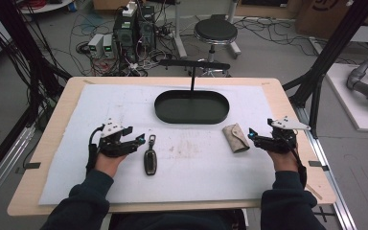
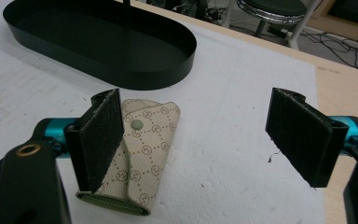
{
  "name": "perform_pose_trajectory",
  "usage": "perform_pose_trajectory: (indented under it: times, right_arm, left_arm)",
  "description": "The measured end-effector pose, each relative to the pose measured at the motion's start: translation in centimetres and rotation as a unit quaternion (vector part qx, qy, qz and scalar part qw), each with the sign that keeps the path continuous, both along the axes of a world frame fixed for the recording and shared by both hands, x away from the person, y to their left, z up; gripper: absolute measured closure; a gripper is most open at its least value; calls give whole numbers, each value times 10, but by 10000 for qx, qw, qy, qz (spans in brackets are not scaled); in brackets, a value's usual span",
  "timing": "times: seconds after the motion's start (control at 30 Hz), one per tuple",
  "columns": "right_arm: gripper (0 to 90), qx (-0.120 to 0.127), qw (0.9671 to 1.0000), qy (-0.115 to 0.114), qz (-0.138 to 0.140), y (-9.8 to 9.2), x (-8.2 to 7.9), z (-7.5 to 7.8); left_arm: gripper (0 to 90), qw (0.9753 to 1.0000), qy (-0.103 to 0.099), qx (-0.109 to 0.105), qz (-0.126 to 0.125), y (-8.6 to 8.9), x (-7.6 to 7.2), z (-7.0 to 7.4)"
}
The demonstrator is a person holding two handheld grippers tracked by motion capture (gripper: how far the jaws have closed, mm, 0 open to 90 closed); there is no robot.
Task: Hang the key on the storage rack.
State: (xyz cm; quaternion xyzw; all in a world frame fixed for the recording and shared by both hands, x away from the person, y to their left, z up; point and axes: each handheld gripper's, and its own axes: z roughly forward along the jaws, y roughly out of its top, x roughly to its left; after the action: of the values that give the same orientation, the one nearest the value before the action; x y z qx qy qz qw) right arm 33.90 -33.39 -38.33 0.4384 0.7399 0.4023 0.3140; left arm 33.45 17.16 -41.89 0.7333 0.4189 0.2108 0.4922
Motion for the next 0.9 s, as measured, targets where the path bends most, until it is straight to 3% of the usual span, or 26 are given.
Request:
perform_pose_trajectory:
  times: [0.03, 0.27, 0.3, 0.33, 0.37, 0.4, 0.47, 0.53, 0.6, 0.67, 0.9]
  right_arm:
    - [197, 2, 10000, -6, -5, 0, 0, 1]
    - [197, -29, 10000, 37, -7, 1, 1, -1]
    - [197, -31, 10000, 49, -23, 1, 2, -1]
    - [197, -28, 10000, 48, -19, 0, 2, -1]
    - [197, -22, 10000, 52, -20, 0, 2, -1]
    - [197, -22, 10000, 38, -16, 0, 2, -2]
    - [197, -27, 10000, 42, -20, 0, 2, -2]
    - [197, -54, 10000, 39, -11, 0, 2, -2]
    - [197, -69, 10000, 36, -15, 1, 2, -2]
    - [197, -61, 10000, 34, -10, 1, 2, -2]
    - [197, -79, 9999, 58, -22, 1, 1, -3]
  left_arm:
    - [336, 9998, 172, 96, -83, -8, -3, -3]
    - [294, 9979, 567, 258, -203, -26, -10, -12]
    - [265, 9964, 720, 352, -286, -31, -11, -16]
    - [254, 9964, 720, 352, -286, -31, -11, -16]
    - [252, 9945, 844, 502, -367, -37, -11, -21]
    - [252, 9945, 844, 502, -367, -37, -11, -21]
    - [253, 9922, 893, 742, -444, -41, -10, -25]
    - [298, 9912, 945, 794, -482, -44, -8, -27]
    - [400, 9887, 1021, 821, -731, -45, -7, -24]
    - [425, 9874, 1037, 899, -786, -45, -6, -22]
    - [586, 9881, 1015, 814, -820, -33, 1, -19]
